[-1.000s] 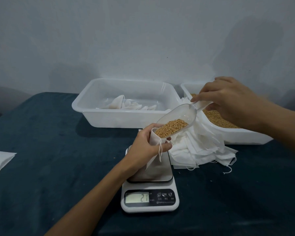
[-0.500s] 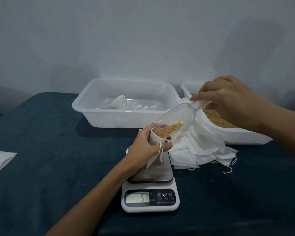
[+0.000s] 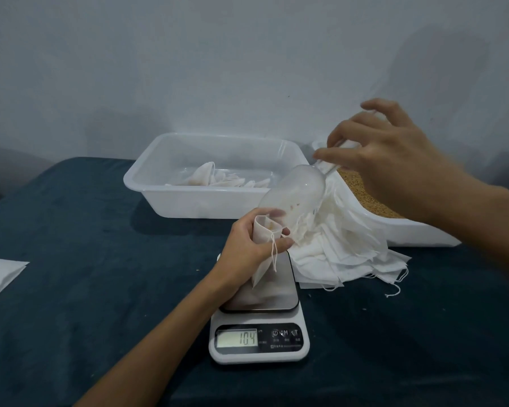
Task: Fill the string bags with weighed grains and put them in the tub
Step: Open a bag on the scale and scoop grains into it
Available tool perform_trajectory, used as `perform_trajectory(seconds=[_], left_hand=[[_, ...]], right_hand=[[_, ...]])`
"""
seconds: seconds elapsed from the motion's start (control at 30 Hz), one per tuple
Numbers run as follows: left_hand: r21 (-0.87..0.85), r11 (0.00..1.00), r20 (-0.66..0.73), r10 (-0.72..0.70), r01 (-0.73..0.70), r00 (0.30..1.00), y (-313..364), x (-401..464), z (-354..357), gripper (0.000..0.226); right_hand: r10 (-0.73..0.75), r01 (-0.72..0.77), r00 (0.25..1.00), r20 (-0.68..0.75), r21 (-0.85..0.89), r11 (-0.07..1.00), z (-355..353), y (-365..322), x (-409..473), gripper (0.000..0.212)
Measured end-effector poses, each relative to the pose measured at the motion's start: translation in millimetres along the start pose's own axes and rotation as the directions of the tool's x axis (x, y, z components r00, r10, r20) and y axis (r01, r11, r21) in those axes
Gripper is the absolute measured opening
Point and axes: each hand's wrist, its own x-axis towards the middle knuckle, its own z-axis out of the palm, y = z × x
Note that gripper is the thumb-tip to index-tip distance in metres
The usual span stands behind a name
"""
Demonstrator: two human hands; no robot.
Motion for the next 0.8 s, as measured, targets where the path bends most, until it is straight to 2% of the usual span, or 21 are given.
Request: perform_trajectory(seconds=[0.23,0.43,0.67,0.8], left_hand=[[0.007,1.000,-0.054,0.003,-0.002,0.999,-1,1,-1,0.043],[0.022,1.000,-0.094,0.025,-0.023,0.995,-3,1,-1,0.054],[0.018,0.999,-0.088,0.033,-0.031,0.996,-2,1,-2,0.056],[-0.005,1.000,-0.080,0.029,-0.030,0.996,-4,2,-3,0.054]], right_hand=[[-0.078,0.076,0.996,-0.041,-0.051,0.996,-7,-8,3,0.054],[-0.004,0.002,0.999,-0.044,-0.033,0.999,-1,-7,-5,0.061],[0.031,-0.032,0.996,-0.081,-0.010,0.999,5,-3,-10,0.058],[0.077,-0.075,0.993,-0.091,0.019,0.997,6,0,-14,0.050]])
